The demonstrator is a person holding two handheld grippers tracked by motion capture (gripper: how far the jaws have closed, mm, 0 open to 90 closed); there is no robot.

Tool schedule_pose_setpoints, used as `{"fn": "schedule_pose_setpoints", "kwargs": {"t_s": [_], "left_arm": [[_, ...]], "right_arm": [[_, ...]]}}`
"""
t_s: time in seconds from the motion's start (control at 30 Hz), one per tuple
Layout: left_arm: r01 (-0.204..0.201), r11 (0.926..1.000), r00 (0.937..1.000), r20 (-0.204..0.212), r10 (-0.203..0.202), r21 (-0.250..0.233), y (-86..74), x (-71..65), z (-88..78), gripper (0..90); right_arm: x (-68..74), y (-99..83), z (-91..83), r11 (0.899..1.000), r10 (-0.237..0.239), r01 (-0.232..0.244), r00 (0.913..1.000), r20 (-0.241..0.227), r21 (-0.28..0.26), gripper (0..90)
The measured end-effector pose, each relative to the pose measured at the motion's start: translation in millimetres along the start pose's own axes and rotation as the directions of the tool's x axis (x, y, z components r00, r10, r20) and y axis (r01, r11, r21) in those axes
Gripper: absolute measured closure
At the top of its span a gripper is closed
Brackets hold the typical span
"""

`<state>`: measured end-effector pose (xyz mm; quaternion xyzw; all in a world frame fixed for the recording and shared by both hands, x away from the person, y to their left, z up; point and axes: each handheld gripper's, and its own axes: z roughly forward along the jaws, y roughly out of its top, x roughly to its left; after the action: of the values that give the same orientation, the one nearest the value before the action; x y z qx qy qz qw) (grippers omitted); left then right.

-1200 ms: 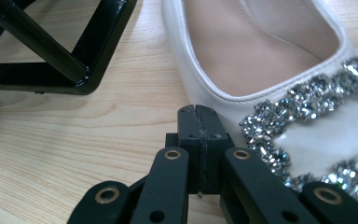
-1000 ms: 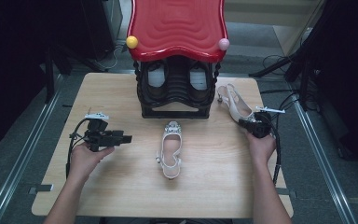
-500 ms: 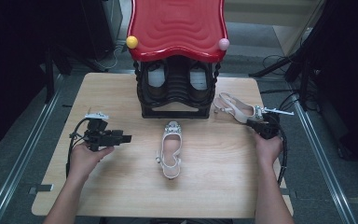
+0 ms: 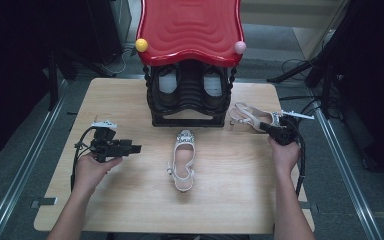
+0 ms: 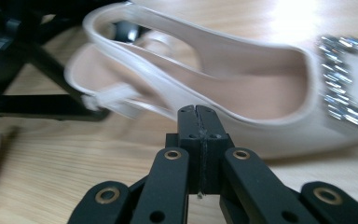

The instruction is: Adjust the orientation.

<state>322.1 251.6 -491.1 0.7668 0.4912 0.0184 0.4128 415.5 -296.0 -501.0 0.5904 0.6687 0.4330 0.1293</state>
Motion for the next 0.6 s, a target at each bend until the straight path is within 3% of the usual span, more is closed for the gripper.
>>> {"fn": "schedule_pose_setpoints", "kwargs": {"t_s": [0.27,0.47,0.6], "left_arm": [[0.004,0.9999,1.0000,-0.006,-0.004,-0.010,-6.9,-0.5,-5.4,40.8],[0.006,1.0000,0.9998,-0.018,-0.006,-0.004,-12.4,0.5,-7.7,40.7],[0.008,1.0000,0.9994,-0.033,-0.008,0.004,-15.7,0.0,-8.1,40.2]], "right_arm": [[33.2,11.6,5.2,0.997,-0.042,0.037,0.9971,-0.064,-0.063,90.0],[48.6,17.2,13.8,0.995,-0.075,0.069,0.9945,-0.074,-0.077,90.0],[50.7,19.0,29.6,0.997,-0.061,0.057,0.9949,-0.080,-0.049,90.0]]}}
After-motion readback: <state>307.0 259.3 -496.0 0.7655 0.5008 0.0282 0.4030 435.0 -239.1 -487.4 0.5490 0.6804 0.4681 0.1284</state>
